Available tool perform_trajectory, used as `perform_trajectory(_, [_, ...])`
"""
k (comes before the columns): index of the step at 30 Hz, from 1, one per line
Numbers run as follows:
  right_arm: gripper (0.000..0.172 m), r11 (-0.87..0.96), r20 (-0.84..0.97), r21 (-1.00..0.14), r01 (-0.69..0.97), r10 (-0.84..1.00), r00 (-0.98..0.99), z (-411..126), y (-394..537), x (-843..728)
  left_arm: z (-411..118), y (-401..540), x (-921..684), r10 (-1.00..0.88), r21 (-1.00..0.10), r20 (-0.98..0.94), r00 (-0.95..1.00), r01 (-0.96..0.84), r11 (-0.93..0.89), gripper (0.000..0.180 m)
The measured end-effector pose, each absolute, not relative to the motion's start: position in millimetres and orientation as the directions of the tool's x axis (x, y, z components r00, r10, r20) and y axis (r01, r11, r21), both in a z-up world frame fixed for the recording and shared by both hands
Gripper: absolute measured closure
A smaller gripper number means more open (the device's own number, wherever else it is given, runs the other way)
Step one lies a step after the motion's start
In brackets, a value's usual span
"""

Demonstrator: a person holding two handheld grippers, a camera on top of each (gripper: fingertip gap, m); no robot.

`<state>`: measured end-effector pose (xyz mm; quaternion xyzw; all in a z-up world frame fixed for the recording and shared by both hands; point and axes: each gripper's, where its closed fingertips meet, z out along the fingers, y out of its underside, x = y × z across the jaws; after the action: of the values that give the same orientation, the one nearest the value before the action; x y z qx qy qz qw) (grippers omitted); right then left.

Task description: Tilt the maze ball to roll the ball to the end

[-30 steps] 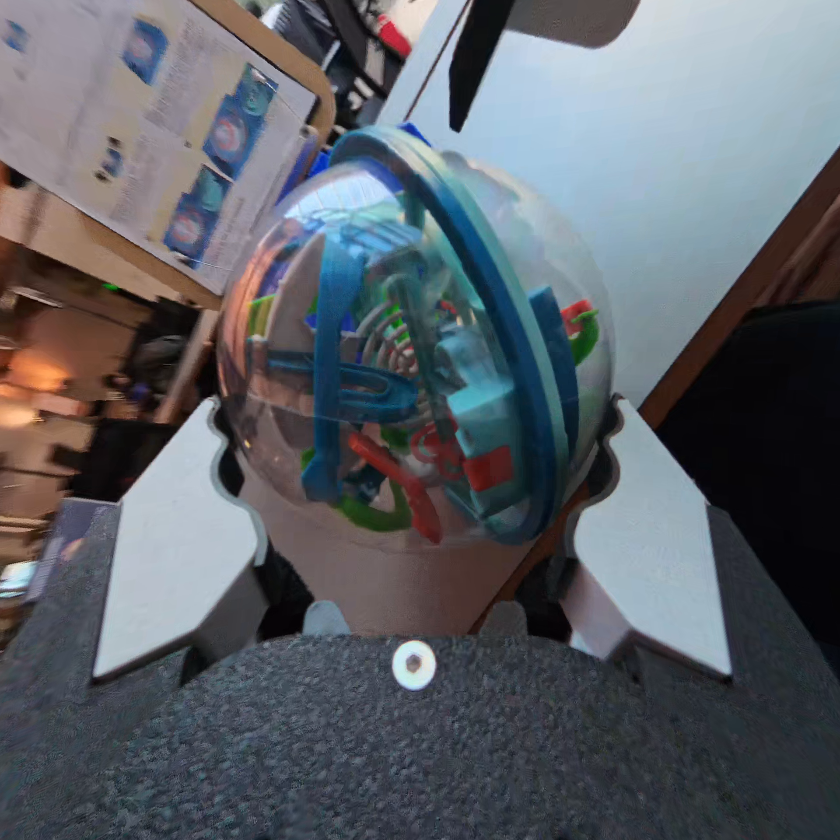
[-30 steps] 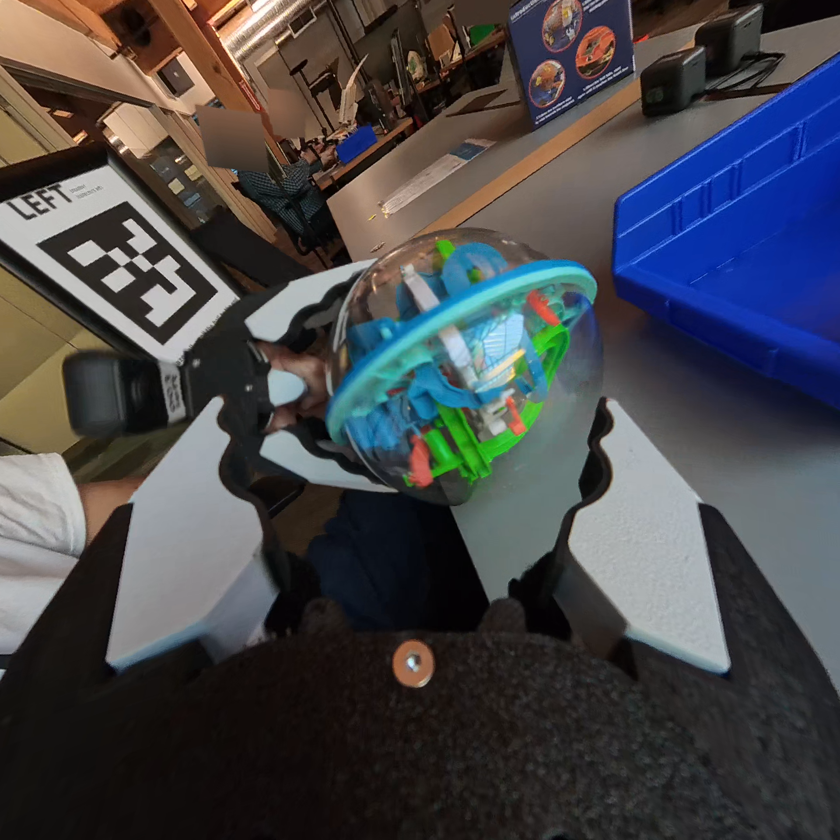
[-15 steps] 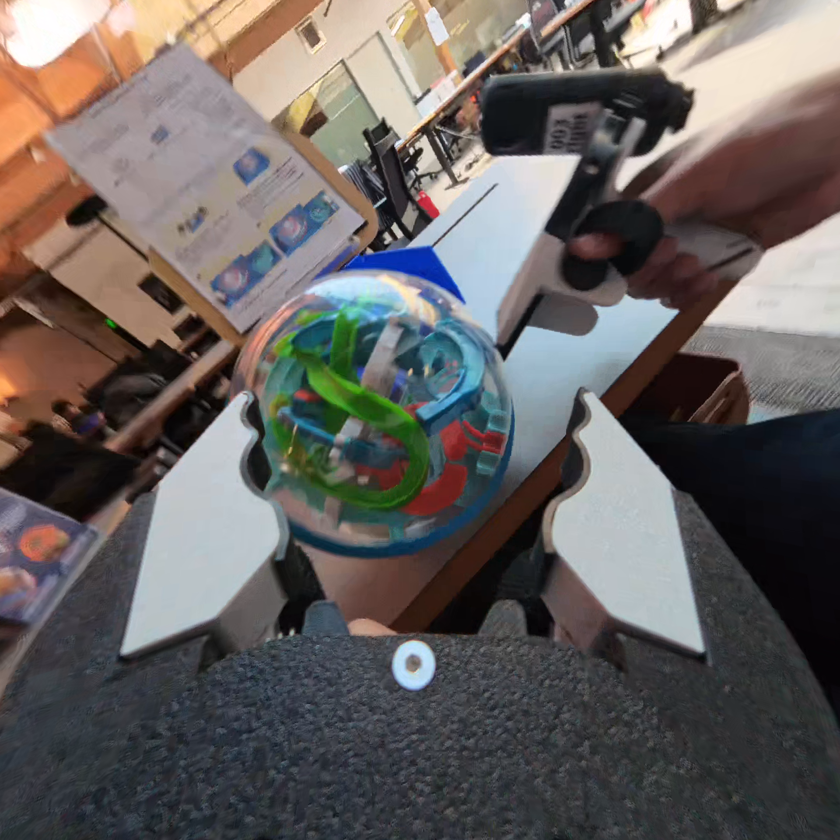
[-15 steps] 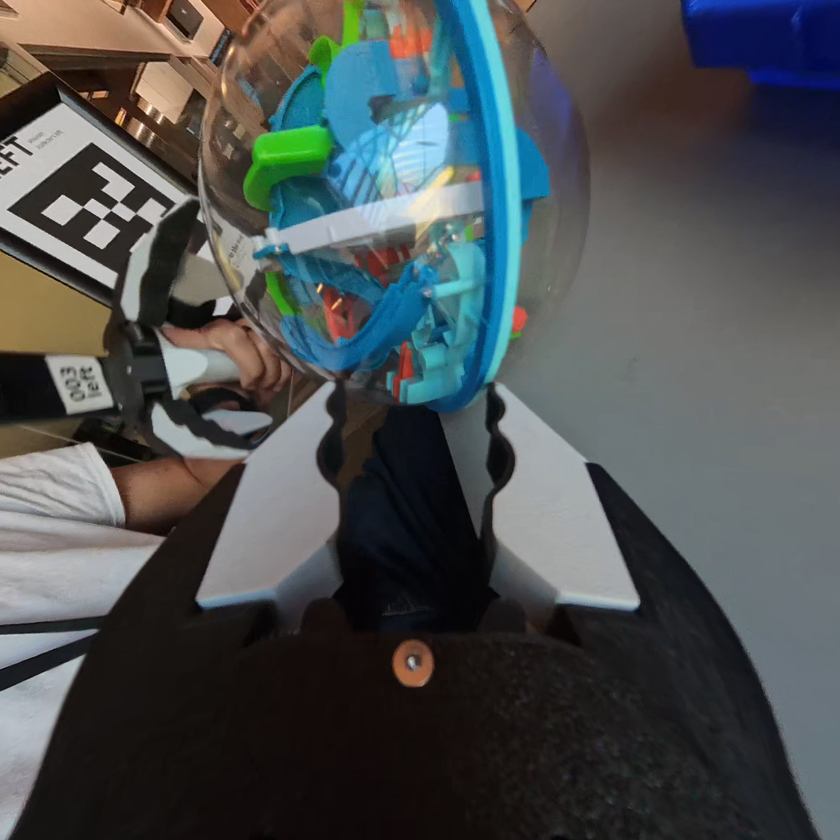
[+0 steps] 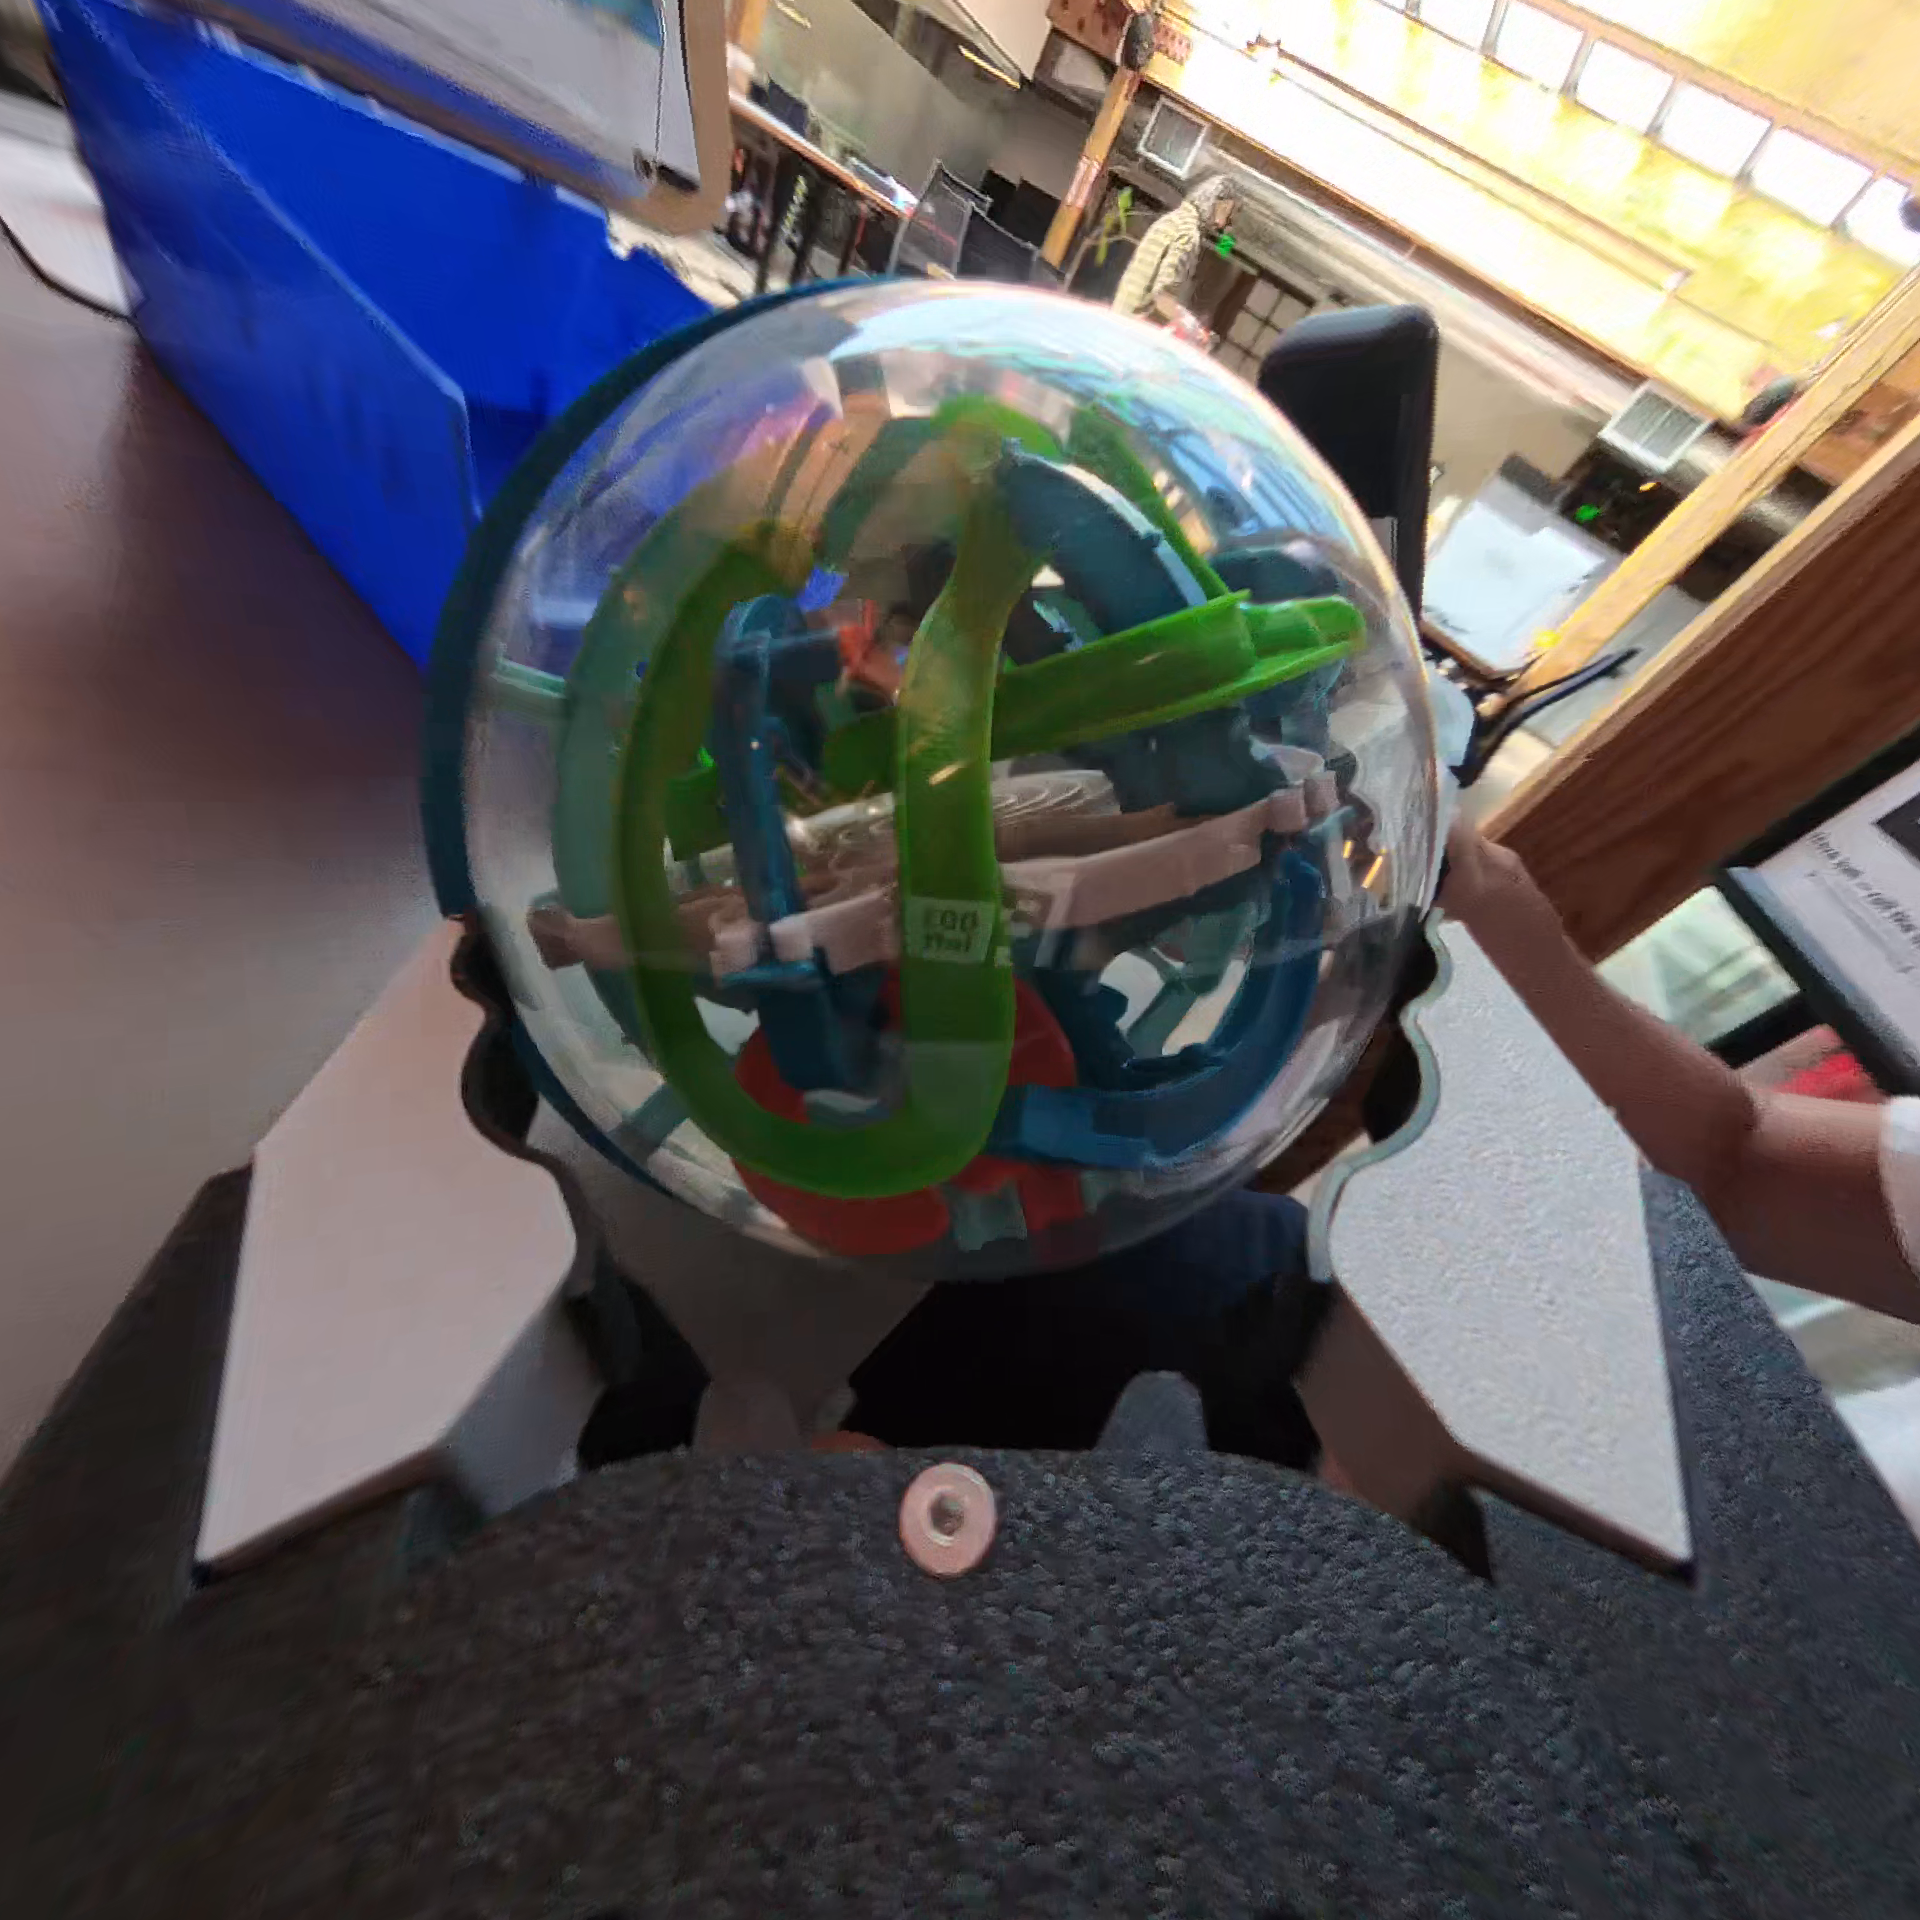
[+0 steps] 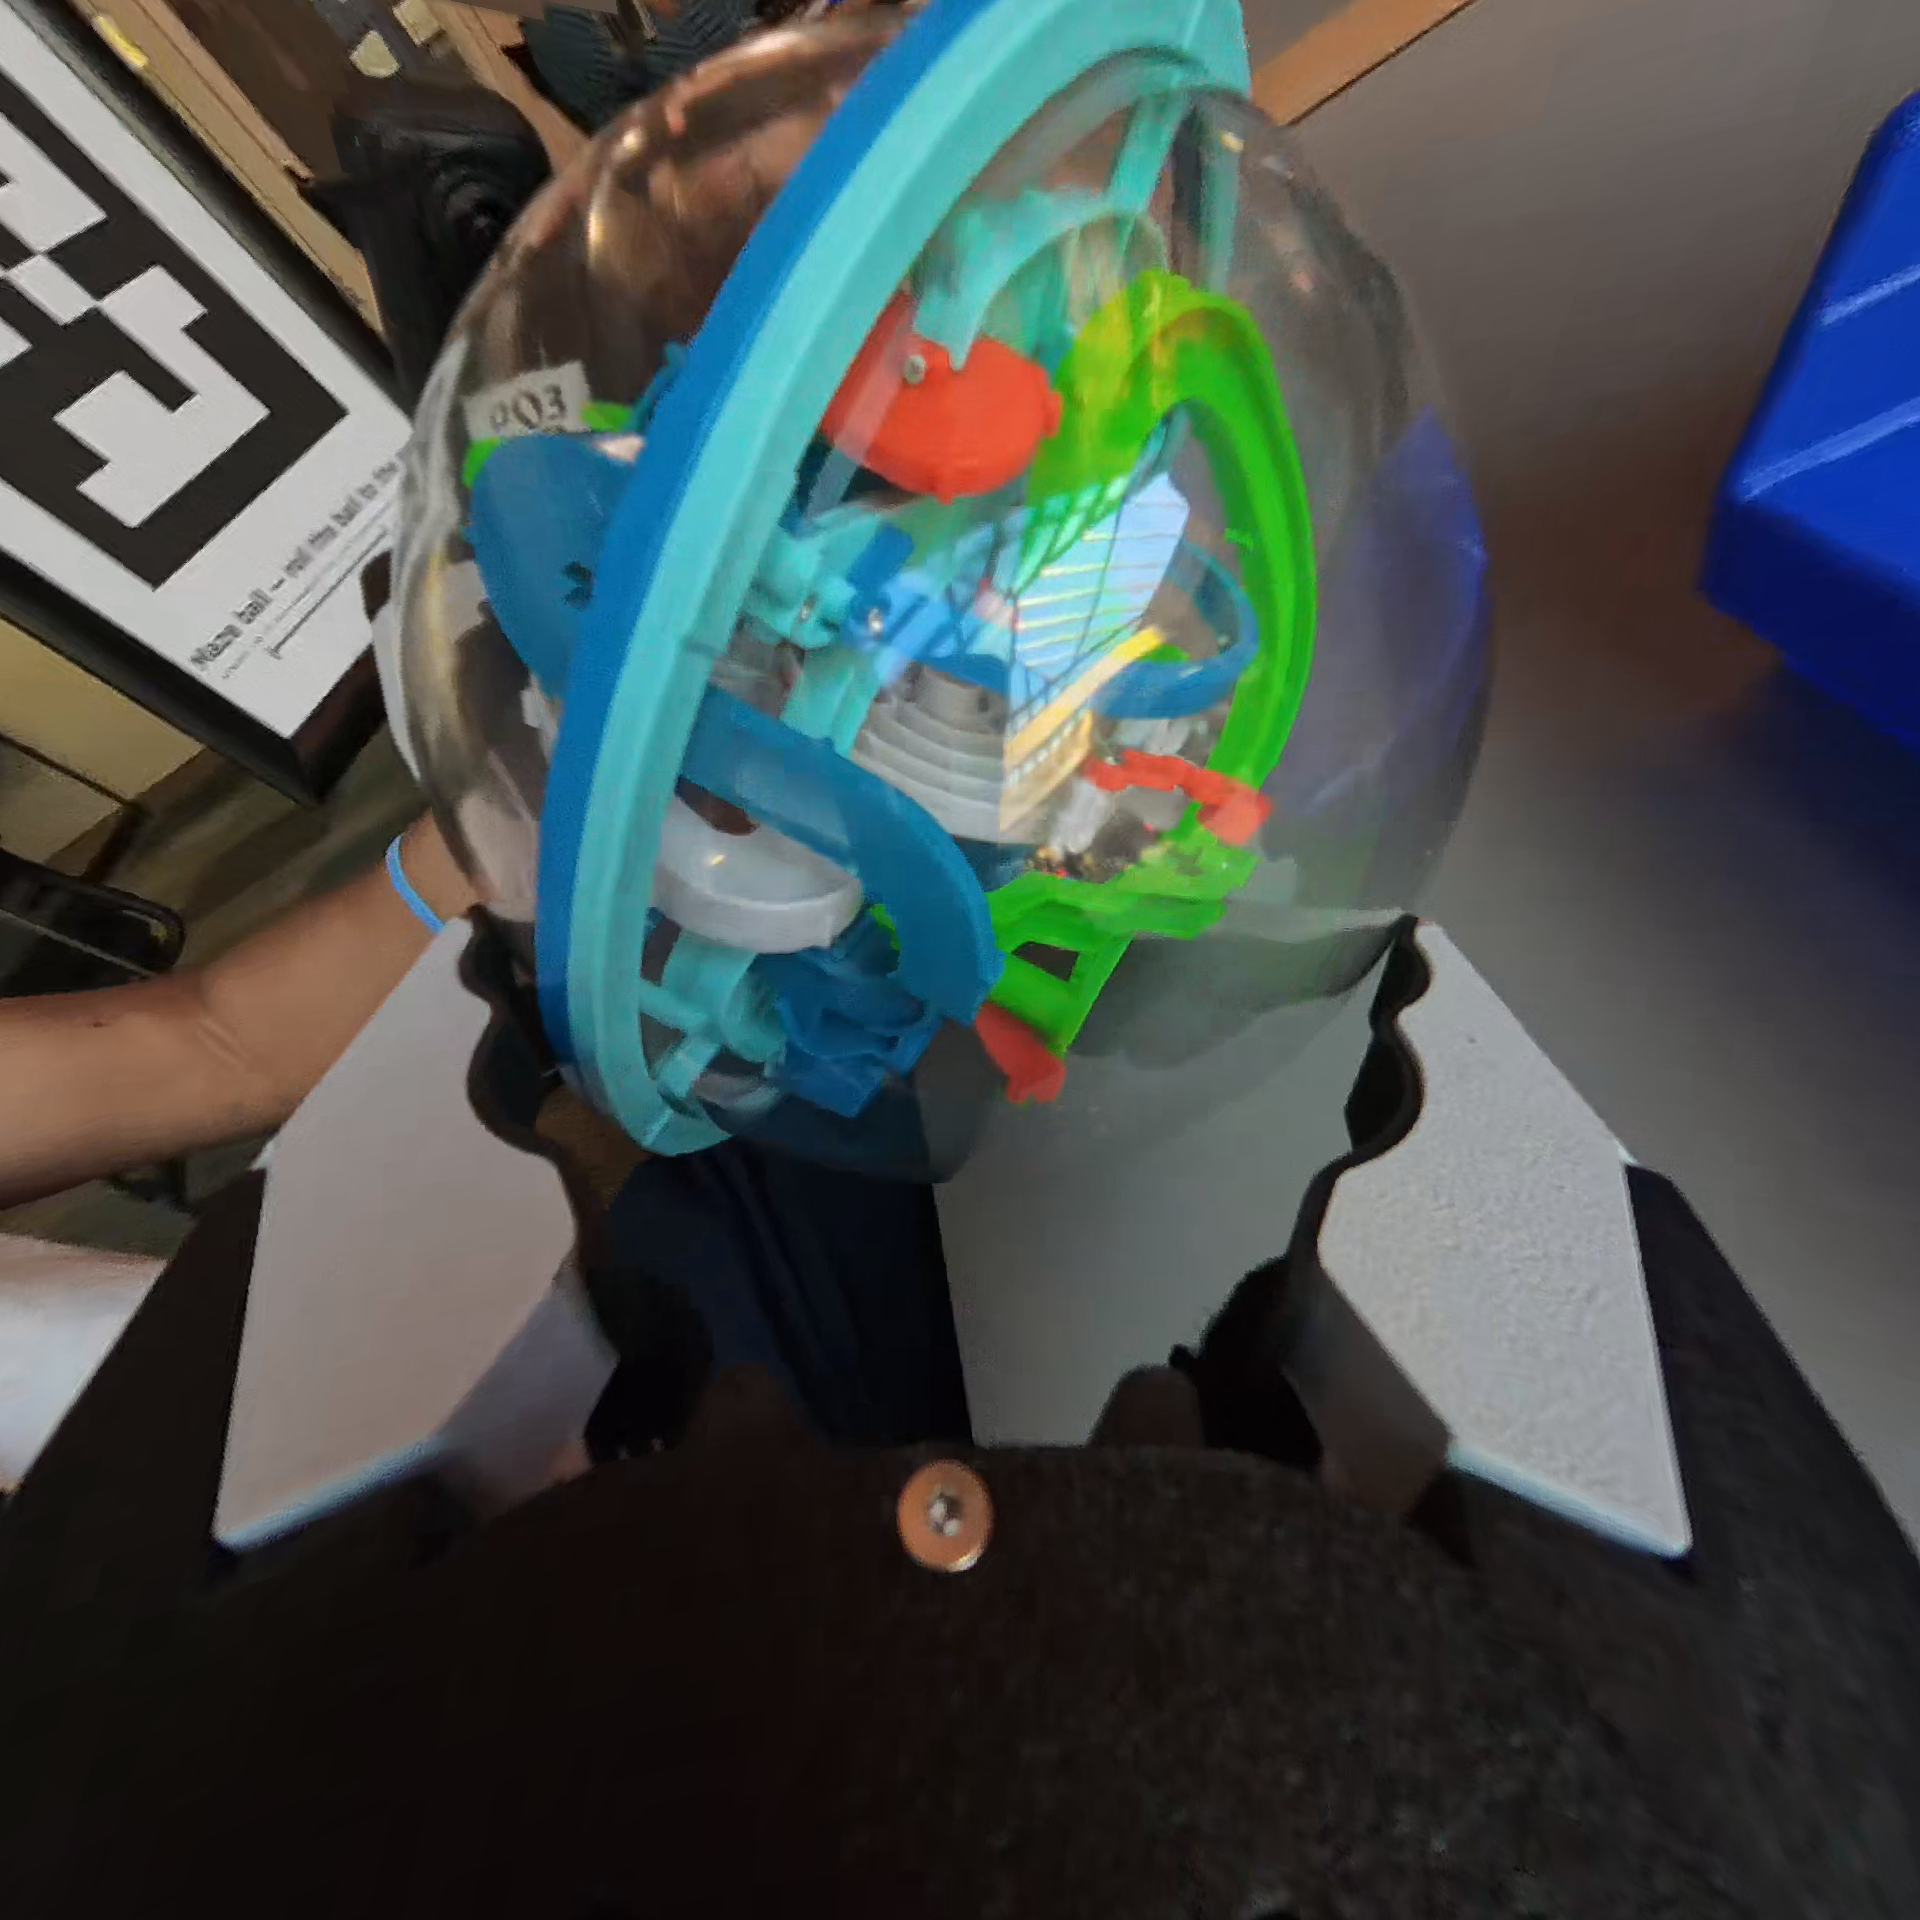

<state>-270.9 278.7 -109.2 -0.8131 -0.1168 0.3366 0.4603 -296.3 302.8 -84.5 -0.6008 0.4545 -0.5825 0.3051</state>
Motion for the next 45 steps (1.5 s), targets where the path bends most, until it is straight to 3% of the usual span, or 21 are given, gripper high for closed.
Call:
perform_trajectory(3, [0.017,-0.471,-0.333,-0.882,0.001,0.627,0.704,-89,258,-276,-35,278,-301,-0.991,-0.988,0.124,-0.058,-0.095,-0.119,0.021])
perform_trajectory(5, [0.017,-0.280,-0.130,-0.955,0.100,0.696,0.706,-51,242,-279,7,249,-309,-0.993,-0.993,-0.114,-0.038,-0.020,0.115,0.021])
perform_trajectory(7, [0.018,-0.035,0.147,-0.971,0.237,0.694,0.705,-4,218,-283,44,215,-322,-0.943,-0.942,-0.332,-0.005,0.056,0.331,0.021])
perform_trajectory(11, [0.017,0.329,0.541,-0.841,0.430,0.543,0.642,70,162,-301,97,154,-344,-0.811,-0.794,-0.582,0.065,0.174,0.583,0.021])
perform_trajectory(21, [0.017,0.533,0.600,-0.782,0.324,0.500,0.625,131,88,-313,149,81,-353,-0.740,-0.721,-0.666,0.094,0.174,0.671,0.021])
perform_trajectory(26, [0.017,0.517,0.594,-0.787,0.335,0.490,0.638,137,86,-316,149,89,-354,-0.793,-0.766,-0.607,0.050,0.232,0.600,0.022])
perform_trajectory(36, [0.018,0.525,0.664,-0.728,0.440,0.383,0.642,144,83,-319,142,96,-353,-0.816,-0.783,-0.577,-0.025,0.298,0.545,0.022])
perform_trajectory(45, [0.018,0.569,0.747,-0.639,0.518,0.299,0.594,152,64,-329,145,81,-361,-0.776,-0.734,-0.630,-0.012,0.333,0.592,0.022])
